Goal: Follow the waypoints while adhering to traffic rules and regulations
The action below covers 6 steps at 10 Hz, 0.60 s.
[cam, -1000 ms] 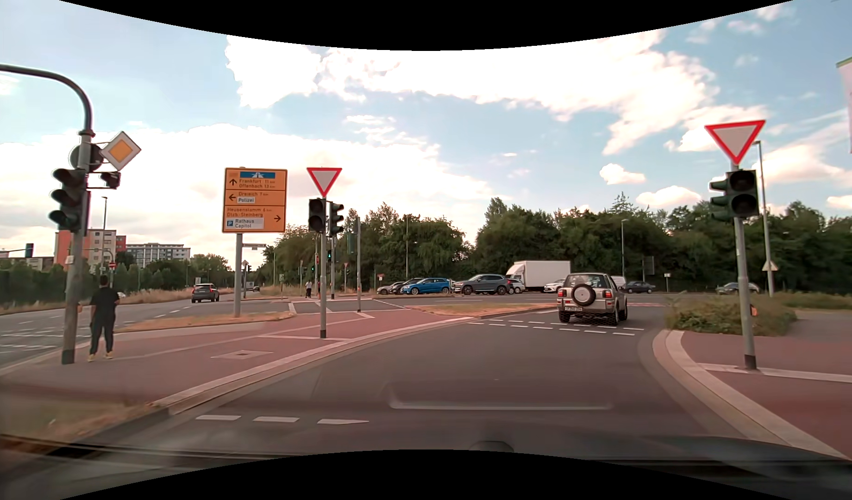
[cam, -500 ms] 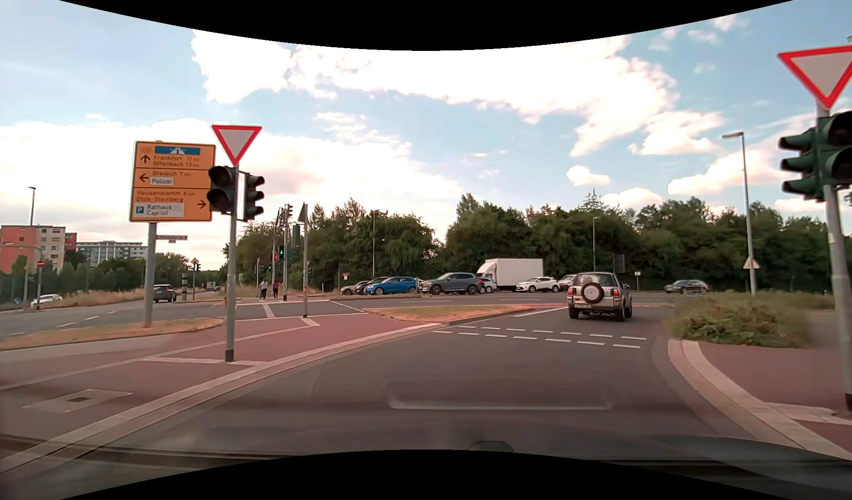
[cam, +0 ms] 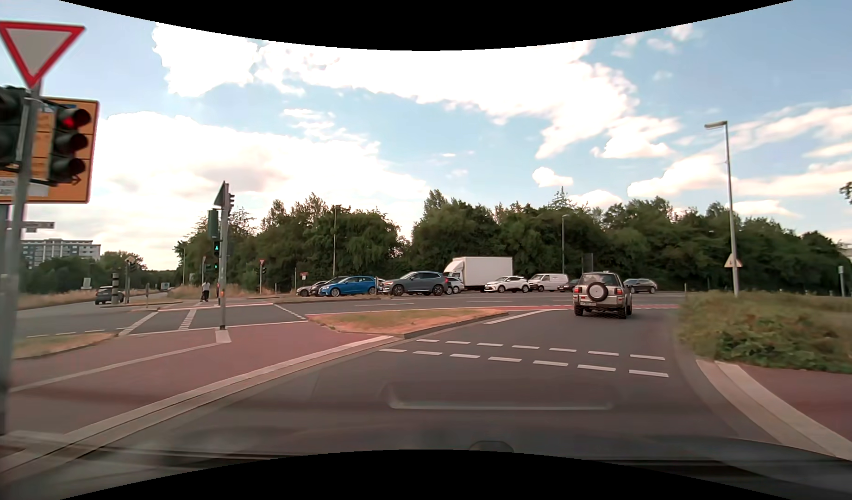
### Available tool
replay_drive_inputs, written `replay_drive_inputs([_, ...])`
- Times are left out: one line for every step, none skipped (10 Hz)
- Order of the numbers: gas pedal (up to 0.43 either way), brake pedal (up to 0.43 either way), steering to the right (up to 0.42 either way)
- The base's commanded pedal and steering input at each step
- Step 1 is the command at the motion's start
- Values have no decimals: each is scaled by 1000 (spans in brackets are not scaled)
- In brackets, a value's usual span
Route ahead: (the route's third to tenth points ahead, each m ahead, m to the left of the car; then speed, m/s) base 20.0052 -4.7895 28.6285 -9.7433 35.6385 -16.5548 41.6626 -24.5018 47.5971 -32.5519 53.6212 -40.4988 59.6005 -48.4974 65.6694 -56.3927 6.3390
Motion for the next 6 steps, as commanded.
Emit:
replay_drive_inputs([248,0,124])
replay_drive_inputs([248,0,124])
replay_drive_inputs([248,0,124])
replay_drive_inputs([248,0,124])
replay_drive_inputs([248,0,124])
replay_drive_inputs([248,0,124])
